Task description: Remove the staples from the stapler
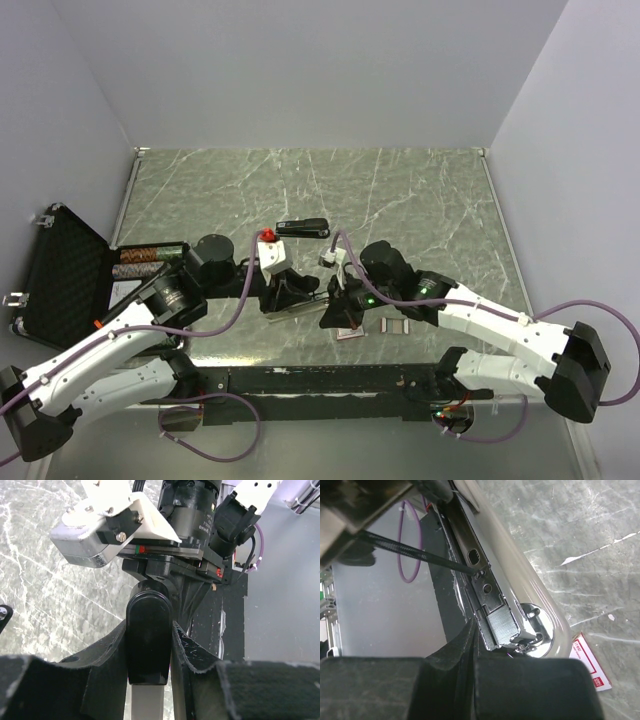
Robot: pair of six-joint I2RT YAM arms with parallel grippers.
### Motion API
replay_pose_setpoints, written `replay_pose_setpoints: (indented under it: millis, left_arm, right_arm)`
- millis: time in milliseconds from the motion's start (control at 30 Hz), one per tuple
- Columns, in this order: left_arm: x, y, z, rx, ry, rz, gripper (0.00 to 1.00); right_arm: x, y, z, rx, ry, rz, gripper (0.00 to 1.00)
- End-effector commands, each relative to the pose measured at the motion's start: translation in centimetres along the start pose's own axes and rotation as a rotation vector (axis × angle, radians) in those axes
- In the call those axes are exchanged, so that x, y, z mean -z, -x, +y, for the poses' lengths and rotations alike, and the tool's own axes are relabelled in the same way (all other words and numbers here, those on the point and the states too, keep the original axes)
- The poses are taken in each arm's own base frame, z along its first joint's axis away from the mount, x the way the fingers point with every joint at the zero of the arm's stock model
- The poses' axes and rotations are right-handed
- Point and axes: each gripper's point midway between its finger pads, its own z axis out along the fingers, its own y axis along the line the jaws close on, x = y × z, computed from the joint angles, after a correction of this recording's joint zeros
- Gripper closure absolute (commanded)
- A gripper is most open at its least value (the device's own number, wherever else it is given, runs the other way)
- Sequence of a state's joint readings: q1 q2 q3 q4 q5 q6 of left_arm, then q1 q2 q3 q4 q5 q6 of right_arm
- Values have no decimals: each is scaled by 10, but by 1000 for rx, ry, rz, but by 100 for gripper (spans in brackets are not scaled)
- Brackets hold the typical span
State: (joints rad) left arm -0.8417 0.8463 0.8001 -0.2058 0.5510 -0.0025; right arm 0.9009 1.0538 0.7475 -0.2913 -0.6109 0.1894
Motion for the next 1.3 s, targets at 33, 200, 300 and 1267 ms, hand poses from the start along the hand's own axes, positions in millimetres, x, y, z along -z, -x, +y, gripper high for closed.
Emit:
replay_pose_setpoints:
  millis: [33, 200, 300, 1267]
  left_arm:
    - [1, 45, -23, -47, -109, -144, 99]
    - [1, 39, -19, -44, -92, -122, 99]
    - [-1, 33, -18, -38, -90, -100, 99]
    - [-7, 20, -9, -20, -51, -58, 99]
  right_arm:
    - [3, 19, -6, 43, -49, -66, 100]
    - [28, 29, 4, 97, -86, -104, 100]
    - [41, 37, 13, 116, -89, -130, 100]
    - [88, 108, 44, 205, -145, -314, 100]
